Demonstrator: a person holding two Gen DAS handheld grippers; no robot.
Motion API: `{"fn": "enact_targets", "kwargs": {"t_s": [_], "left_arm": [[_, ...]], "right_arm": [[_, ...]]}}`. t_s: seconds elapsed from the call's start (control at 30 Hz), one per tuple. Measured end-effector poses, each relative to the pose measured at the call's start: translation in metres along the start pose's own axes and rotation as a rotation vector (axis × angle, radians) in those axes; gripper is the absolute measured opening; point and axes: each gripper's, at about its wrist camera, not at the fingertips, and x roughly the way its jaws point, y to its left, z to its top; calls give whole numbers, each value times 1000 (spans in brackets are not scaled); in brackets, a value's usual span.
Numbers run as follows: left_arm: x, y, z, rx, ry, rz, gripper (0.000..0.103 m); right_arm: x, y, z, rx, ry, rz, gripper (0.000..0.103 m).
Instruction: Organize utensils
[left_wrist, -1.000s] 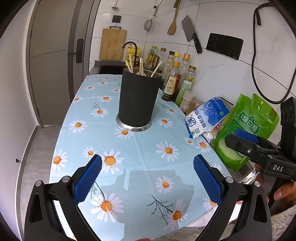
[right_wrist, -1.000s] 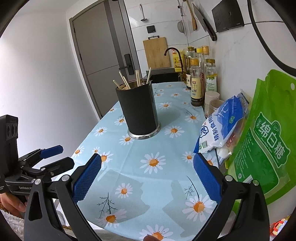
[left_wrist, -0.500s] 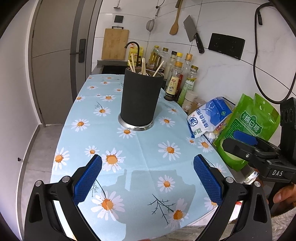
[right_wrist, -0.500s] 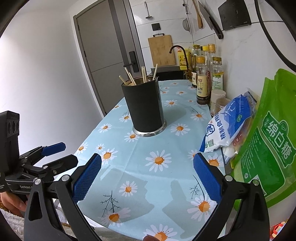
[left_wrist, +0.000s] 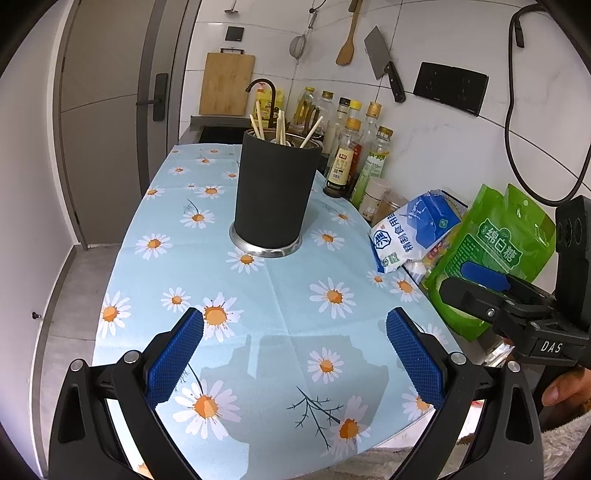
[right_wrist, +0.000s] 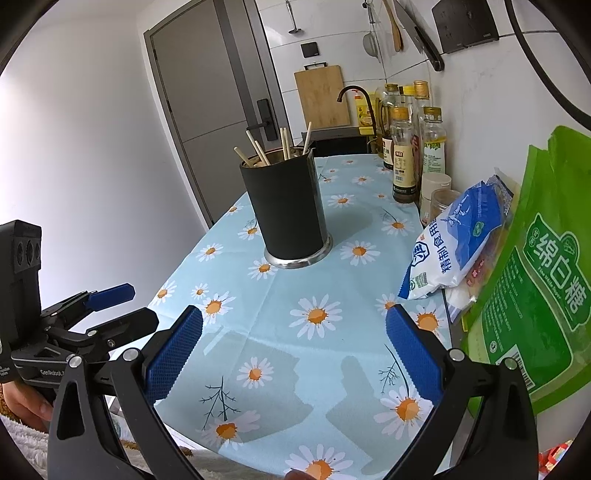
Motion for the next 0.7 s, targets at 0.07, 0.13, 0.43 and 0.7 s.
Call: {"fn": "enact_targets", "kwargs": {"t_s": [0.07,0.13,0.43,0.7], "left_arm": [[0,0,0,0,1,1,96],[1,0,-1,-3,5,-4,96],[1,-2,-2,-8,10,-3,96],[2,-2,-2,-2,17,-3,96]], "right_arm": [[0,-1,0,5,0,-1,98],[0,-2,0,9,2,0,98],[3,-2,0,7,13,6,98],[4,0,-2,5,15,7,98]]}}
